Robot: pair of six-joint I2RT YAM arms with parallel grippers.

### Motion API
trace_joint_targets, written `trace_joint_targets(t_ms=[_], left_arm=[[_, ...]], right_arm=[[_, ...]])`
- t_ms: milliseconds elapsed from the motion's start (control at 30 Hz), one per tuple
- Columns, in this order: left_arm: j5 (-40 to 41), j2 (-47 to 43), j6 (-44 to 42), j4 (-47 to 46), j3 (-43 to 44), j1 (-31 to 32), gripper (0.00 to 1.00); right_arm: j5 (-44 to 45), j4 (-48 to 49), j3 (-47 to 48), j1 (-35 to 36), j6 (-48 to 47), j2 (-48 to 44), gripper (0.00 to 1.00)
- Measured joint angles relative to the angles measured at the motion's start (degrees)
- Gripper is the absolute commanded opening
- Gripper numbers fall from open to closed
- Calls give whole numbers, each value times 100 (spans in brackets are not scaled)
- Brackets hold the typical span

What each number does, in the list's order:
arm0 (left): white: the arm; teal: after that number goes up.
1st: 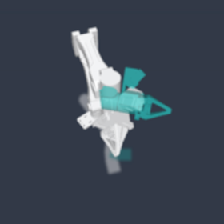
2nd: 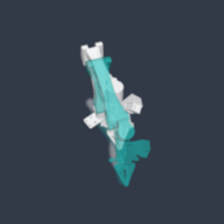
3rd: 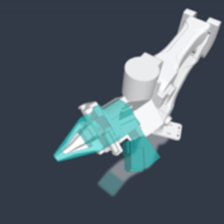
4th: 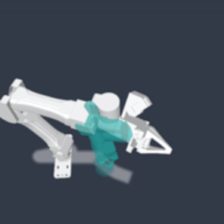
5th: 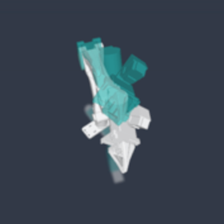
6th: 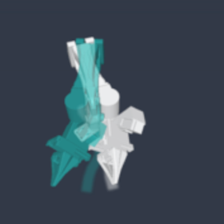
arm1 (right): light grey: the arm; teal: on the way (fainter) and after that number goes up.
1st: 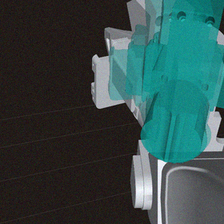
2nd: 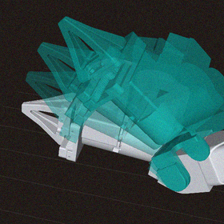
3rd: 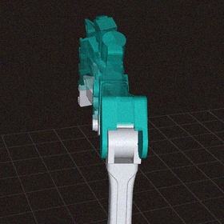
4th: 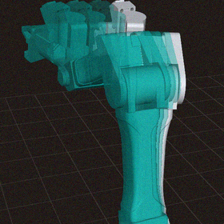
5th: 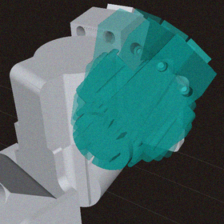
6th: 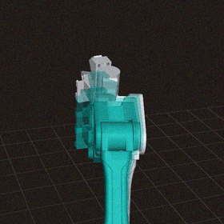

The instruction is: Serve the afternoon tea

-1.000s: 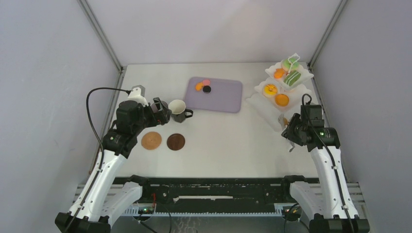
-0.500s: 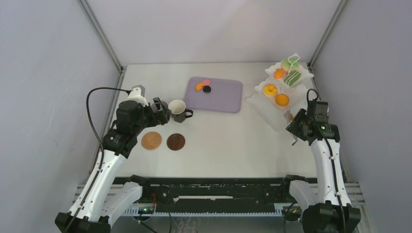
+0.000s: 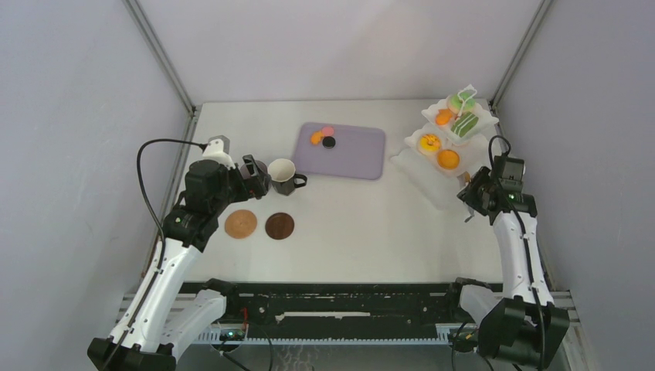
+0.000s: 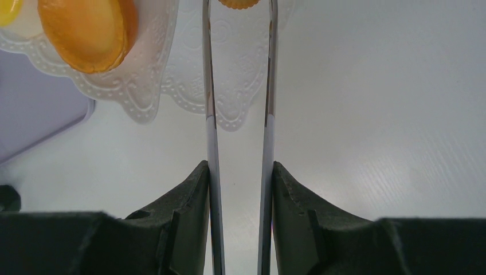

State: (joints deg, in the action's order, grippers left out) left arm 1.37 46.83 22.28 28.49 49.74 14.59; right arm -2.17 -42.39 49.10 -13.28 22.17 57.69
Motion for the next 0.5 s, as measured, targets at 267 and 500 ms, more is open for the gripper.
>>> trace_joint_targets(t_ms=[267,500], left_arm=[[31,-2,-28,37,0,-13,100],[61,-2,-28,98,0,-22,100]], right_arm=[[-4,680,-192,-15,39,468,37],[9,1182,-393,-15,116,702,52]])
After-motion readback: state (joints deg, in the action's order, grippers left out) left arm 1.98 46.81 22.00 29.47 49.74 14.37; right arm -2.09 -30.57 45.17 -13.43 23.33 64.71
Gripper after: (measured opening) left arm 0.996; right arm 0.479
